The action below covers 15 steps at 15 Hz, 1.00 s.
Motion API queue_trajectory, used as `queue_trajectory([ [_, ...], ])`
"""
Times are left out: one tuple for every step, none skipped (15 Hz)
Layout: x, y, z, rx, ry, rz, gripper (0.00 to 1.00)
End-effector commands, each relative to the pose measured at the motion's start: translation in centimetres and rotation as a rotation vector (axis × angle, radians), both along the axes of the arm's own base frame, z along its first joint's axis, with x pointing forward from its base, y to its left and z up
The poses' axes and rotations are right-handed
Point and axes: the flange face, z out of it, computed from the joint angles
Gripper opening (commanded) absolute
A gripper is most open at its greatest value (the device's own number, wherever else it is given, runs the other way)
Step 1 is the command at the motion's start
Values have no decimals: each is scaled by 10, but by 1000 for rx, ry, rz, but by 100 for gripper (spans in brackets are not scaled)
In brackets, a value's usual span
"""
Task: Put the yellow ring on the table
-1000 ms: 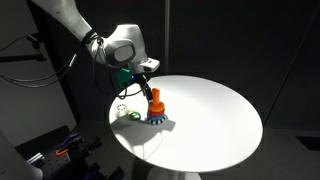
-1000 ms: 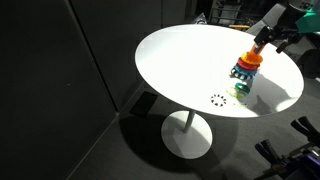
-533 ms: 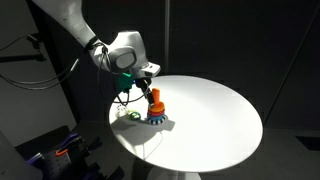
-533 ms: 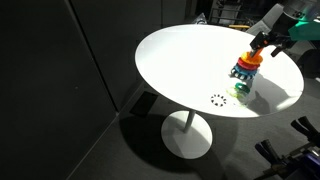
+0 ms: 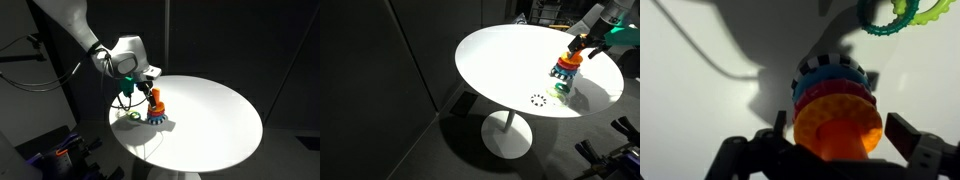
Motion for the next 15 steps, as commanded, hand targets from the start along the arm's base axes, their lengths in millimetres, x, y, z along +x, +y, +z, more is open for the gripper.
queue_trajectory([
  [4, 0, -3, 4, -17, 15, 100],
  [4, 1, -4, 5, -17, 18, 100],
  [5, 2, -5, 7, -16, 23, 100],
  [5, 3, -6, 8, -15, 25, 100],
  [6, 4, -7, 10, -14, 28, 100],
  [6, 6, -8, 10, -14, 30, 100],
  [7, 7, -8, 9, -16, 33, 100],
  [8, 8, -9, 7, -17, 36, 100],
  [9, 8, -8, 6, -20, 39, 100],
  [10, 9, -8, 5, -23, 42, 100],
  [11, 9, -9, 2, -28, 44, 100],
  [12, 10, -9, 1, -31, 46, 100],
  [13, 10, -10, -1, -33, 47, 100],
  [13, 9, -10, -2, -34, 47, 100],
  [14, 9, -11, -4, -35, 46, 100],
])
